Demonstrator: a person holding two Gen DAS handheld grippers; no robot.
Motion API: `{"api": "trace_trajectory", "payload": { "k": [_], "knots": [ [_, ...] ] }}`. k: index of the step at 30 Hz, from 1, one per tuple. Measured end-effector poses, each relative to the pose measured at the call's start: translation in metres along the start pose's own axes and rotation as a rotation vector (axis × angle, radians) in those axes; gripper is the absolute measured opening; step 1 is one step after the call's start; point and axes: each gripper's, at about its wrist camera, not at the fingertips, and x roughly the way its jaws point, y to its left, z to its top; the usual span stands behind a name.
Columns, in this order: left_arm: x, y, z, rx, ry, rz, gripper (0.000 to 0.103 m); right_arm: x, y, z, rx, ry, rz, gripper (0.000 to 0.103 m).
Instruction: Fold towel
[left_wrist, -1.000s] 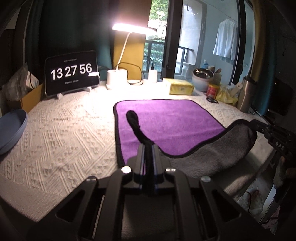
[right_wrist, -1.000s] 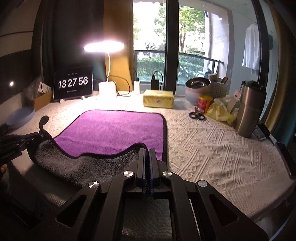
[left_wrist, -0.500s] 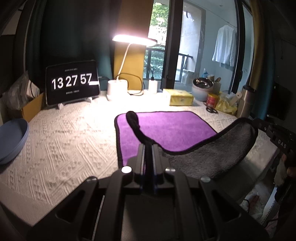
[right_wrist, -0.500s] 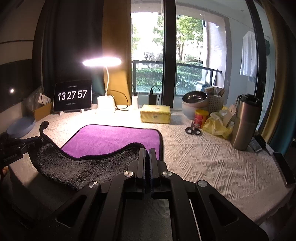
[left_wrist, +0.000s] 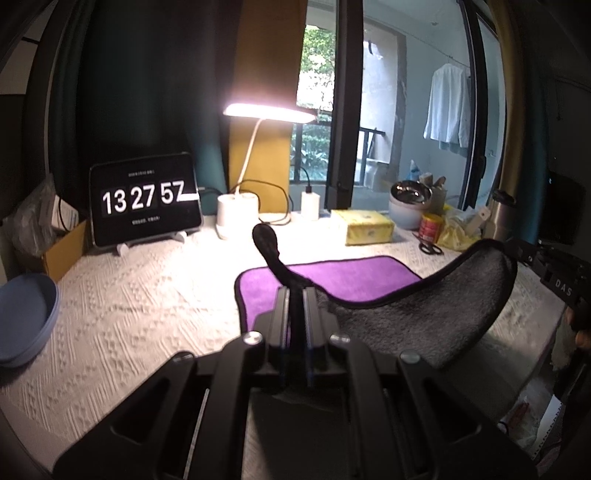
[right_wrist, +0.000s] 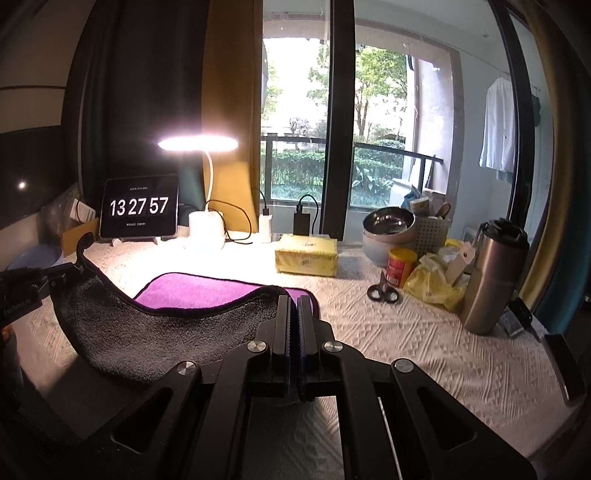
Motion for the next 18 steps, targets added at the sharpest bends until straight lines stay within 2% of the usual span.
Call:
{"api": "trace_trajectory", "payload": {
  "k": [18],
  "knots": [
    [0.038, 0.017, 0.027, 0.004, -0.047, 0.027, 0.007, 0.054, -0.003, 0.031, -0.023, -0.03, -0.022, 0.004]
  ]
}}
